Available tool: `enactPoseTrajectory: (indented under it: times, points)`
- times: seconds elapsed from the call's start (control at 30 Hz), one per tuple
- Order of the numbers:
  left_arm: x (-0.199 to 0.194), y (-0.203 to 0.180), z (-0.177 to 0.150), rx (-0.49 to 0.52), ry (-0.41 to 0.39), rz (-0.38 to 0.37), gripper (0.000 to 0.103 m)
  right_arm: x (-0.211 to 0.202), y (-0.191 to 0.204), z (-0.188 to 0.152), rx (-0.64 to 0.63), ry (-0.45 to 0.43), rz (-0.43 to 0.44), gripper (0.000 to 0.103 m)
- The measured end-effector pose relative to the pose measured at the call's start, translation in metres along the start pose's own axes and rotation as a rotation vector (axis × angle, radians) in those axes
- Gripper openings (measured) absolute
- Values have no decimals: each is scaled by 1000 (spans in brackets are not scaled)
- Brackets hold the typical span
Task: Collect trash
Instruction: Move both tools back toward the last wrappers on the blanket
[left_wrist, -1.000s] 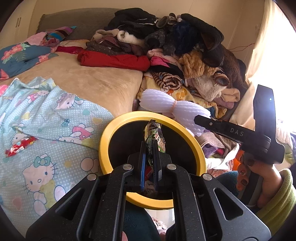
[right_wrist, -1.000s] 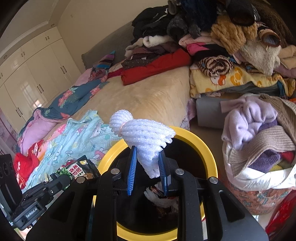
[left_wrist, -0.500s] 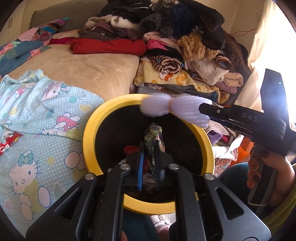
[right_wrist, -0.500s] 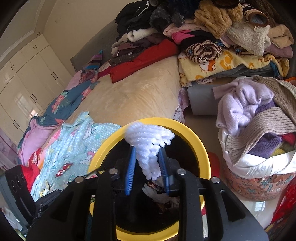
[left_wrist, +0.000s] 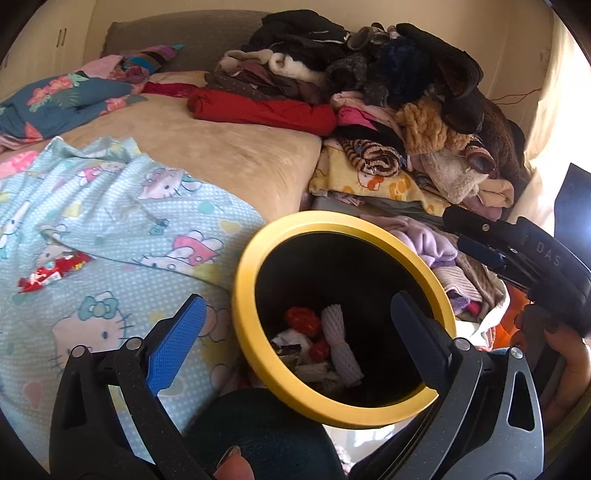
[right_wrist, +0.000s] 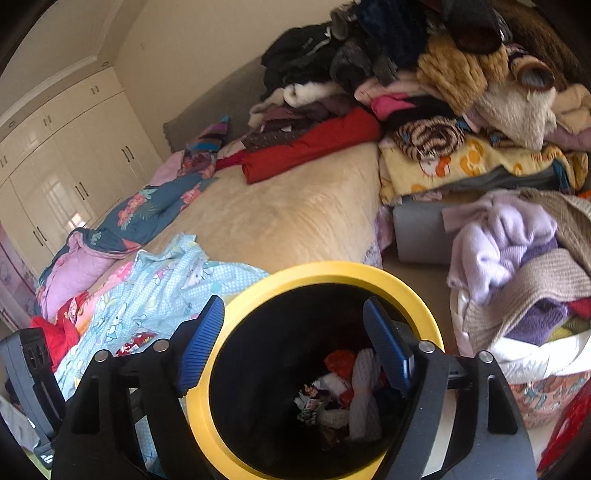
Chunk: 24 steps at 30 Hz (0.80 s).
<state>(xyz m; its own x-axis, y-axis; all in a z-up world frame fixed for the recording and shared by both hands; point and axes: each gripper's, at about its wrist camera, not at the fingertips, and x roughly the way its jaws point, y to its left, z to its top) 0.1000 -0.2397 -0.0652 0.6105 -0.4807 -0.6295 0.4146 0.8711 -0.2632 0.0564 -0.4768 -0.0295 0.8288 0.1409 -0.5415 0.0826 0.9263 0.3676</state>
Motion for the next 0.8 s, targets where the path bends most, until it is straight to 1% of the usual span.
enactPoseTrajectory:
  times: [0.13,0.3,0.47,0.7,0.8]
  points:
    - [-10,8,5,-11,-28,18,92,-5,16,1,-43,-41,15,81]
    - [-21,17,7,-17,-50,38,92,-10,36,1,-84,-72,34,85]
    - [-30,28,11,-35,-71,59,92,-11,52,0,-118,-83,46,85]
    - [-45,52,19,-70,-101,92,92,-12,79,-5,-180,-93,41,86]
    - [-53,65,21,-80,-114,117,92,-11,93,-8,-224,-94,38,89]
